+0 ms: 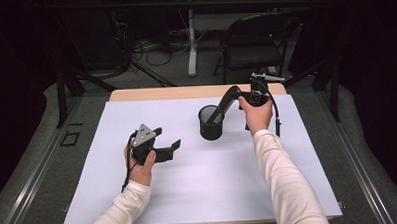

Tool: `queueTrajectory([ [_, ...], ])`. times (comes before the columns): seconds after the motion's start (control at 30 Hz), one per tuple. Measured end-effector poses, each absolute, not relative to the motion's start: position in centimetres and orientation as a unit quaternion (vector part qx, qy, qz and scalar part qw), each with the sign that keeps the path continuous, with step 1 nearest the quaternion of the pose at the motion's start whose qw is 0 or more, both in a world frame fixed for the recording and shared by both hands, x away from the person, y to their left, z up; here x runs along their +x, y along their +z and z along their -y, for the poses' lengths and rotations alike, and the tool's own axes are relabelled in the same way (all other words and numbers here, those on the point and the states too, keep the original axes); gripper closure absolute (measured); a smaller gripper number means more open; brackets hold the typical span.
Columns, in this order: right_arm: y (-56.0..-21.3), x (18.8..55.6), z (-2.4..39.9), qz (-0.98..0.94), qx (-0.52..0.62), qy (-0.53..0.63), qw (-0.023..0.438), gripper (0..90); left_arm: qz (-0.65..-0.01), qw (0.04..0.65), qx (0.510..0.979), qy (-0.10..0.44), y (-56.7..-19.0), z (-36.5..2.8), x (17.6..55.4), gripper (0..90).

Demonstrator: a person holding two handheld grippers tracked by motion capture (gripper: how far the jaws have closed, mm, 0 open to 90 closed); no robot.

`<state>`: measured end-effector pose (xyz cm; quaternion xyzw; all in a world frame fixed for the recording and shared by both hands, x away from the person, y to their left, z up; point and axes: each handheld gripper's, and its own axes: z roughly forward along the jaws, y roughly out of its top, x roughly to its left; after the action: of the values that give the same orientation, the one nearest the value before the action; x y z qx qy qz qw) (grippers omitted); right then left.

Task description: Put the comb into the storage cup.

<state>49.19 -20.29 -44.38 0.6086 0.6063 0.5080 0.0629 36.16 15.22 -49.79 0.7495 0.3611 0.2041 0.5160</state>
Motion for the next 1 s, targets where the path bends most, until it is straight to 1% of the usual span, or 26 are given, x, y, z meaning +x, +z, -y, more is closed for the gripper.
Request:
queueTrajectory([
  [0.77, -44.58, 49.06, 20.52, -0.606, 0.607, 0.511, 0.061, 86.0, -0.361, 0.515, 0.75, 0.204, -49.81, -15.22, 36.15, 16.1],
  [1.0, -44.56, 49.04, 20.59, -0.606, 0.607, 0.511, 0.065, 83.8, -0.362, 0.515, 0.75, 0.205, -49.79, -15.23, 36.14, 16.1],
])
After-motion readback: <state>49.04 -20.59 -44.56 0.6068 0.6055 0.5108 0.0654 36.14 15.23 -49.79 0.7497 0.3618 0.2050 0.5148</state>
